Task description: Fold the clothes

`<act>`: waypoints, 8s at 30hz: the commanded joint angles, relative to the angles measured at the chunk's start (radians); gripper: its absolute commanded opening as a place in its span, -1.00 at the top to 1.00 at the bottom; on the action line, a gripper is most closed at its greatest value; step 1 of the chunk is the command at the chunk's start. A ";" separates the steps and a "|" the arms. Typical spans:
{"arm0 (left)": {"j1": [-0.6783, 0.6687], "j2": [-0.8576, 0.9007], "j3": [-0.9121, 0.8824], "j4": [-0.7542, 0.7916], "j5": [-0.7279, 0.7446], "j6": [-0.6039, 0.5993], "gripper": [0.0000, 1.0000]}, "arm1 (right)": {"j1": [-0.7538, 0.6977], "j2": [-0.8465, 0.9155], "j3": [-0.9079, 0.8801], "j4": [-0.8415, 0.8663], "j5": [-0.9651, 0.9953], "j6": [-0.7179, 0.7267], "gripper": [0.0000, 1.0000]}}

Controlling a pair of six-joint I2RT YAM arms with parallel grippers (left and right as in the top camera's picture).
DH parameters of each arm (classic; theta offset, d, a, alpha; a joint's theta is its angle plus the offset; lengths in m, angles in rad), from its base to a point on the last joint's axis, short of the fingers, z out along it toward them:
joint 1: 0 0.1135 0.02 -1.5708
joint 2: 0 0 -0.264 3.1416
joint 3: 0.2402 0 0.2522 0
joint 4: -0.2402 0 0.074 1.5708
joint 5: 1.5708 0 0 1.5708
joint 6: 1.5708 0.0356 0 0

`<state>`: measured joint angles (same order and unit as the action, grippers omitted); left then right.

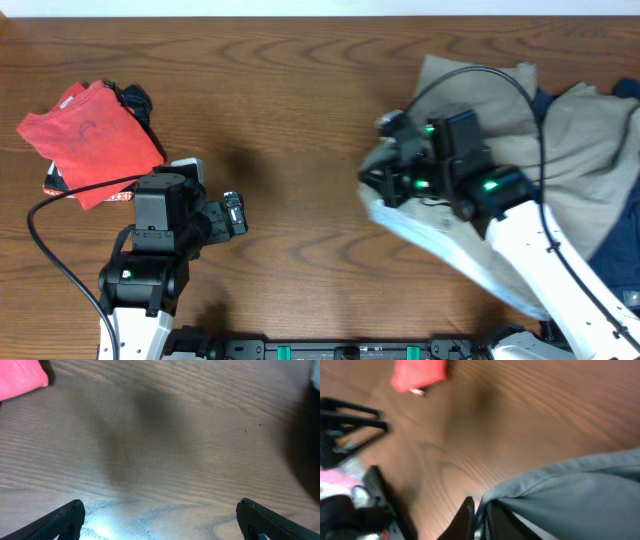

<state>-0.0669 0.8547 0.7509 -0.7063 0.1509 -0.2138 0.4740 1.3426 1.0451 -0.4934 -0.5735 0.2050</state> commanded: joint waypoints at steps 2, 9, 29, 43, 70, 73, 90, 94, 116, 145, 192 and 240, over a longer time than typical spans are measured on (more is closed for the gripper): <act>0.004 0.000 0.024 0.001 -0.005 -0.009 -0.96 | 0.108 0.036 0.005 0.093 -0.047 0.069 0.68; 0.004 0.000 0.024 0.015 -0.004 -0.010 -0.96 | 0.129 0.072 0.005 -0.004 0.265 0.068 -0.99; -0.014 0.239 0.023 0.119 0.376 -0.113 -0.96 | -0.250 0.056 0.006 -0.517 0.691 0.086 -0.98; -0.270 0.691 0.023 0.314 0.418 -0.248 -0.95 | -0.337 0.056 0.006 -0.570 0.690 0.117 -0.99; 0.111 0.739 0.470 0.222 0.100 -0.175 0.80 | -0.409 0.056 0.006 -0.600 0.764 0.124 -0.99; 0.153 0.739 0.505 0.234 0.107 -0.175 -0.46 | -0.409 0.056 0.006 -0.593 0.760 0.124 -0.99; 0.043 0.746 0.354 -0.423 0.143 -0.195 -0.97 | -0.409 0.056 0.005 -0.580 0.622 0.343 -0.98; 0.043 0.746 0.245 -0.383 0.144 -0.285 -0.86 | -0.409 0.056 -0.008 -0.605 0.583 0.516 -0.98; 0.043 0.744 -0.008 -0.093 0.114 -0.511 -0.15 | -0.409 0.056 -0.234 -0.443 0.540 0.745 -0.99; 0.043 0.730 -0.008 -0.228 0.090 -0.318 0.88 | -0.407 0.056 -0.320 -0.235 0.562 0.864 -0.98; 0.050 0.483 0.193 -0.461 0.091 -0.122 0.88 | -0.580 -0.022 -0.261 -0.173 0.584 0.550 0.98; 0.051 0.415 0.237 -0.118 -0.293 -0.670 0.88 | -0.282 0.311 0.234 0.333 0.495 0.121 0.97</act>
<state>-0.0212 1.2228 0.9821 -0.8513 -0.0387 -0.8463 0.1673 1.6054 1.2579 -0.1947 -0.0925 0.3107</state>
